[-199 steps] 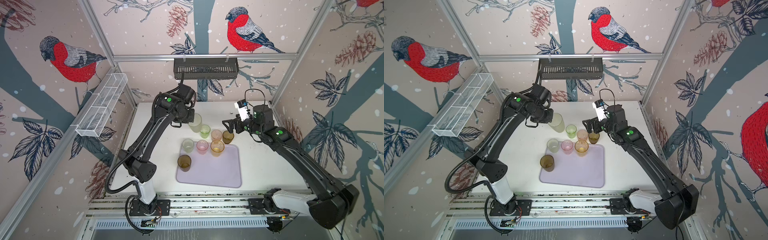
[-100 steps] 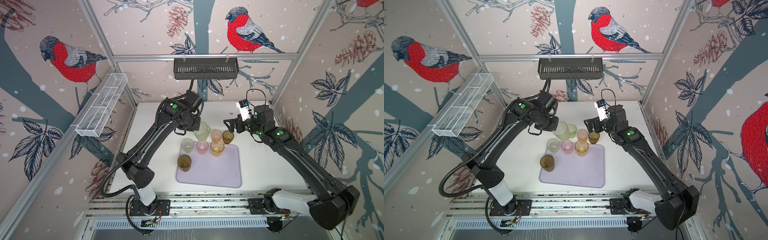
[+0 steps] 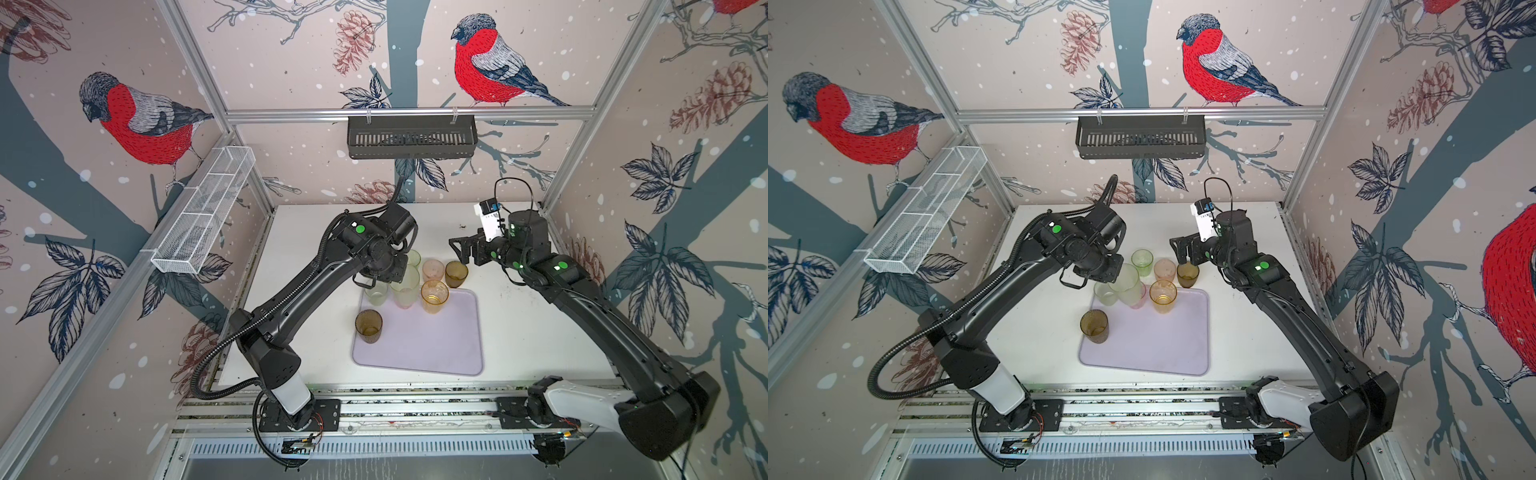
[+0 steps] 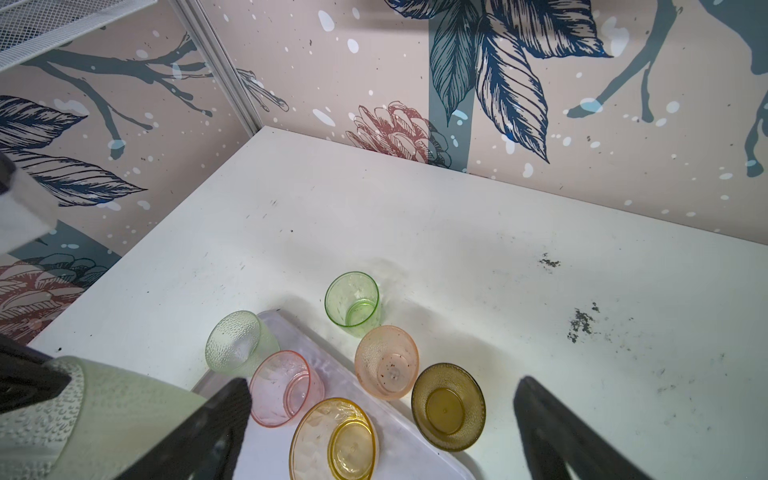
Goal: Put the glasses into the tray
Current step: 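Carry the tall pale green cup with the left gripper over the tray's near edge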
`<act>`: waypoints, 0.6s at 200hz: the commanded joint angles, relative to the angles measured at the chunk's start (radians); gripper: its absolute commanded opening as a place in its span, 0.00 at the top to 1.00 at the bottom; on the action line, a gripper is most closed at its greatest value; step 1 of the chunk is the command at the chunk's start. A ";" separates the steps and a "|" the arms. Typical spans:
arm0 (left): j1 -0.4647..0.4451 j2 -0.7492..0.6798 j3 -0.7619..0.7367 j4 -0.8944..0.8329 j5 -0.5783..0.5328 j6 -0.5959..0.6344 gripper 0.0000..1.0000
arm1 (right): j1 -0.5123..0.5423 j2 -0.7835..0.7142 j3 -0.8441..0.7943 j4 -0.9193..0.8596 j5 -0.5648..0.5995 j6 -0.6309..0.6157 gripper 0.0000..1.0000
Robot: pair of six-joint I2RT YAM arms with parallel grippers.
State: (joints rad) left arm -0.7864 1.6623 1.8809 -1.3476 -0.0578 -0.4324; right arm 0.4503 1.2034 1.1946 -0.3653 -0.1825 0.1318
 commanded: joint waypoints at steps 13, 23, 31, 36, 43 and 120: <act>-0.029 -0.032 -0.057 0.026 -0.017 0.011 1.00 | -0.004 -0.001 0.001 -0.001 0.013 0.006 0.00; -0.033 -0.039 -0.079 0.037 -0.016 0.007 1.00 | -0.005 -0.001 0.002 -0.001 0.014 0.006 0.00; -0.036 -0.046 -0.100 0.049 -0.014 0.003 1.00 | -0.006 0.000 0.000 0.000 0.014 0.009 0.00; -0.036 -0.052 -0.113 0.060 -0.011 -0.001 1.00 | -0.006 -0.002 -0.001 0.000 0.014 0.011 0.00; -0.038 -0.061 -0.133 0.076 -0.006 -0.006 1.00 | -0.006 -0.001 -0.001 0.002 0.014 0.012 0.00; -0.059 -0.112 -0.280 0.187 -0.018 -0.047 1.00 | -0.012 0.010 0.005 0.009 0.006 0.014 0.00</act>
State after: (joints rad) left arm -0.8425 1.5688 1.6238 -1.2030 -0.0593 -0.4500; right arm 0.4419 1.2114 1.1912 -0.3653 -0.1783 0.1352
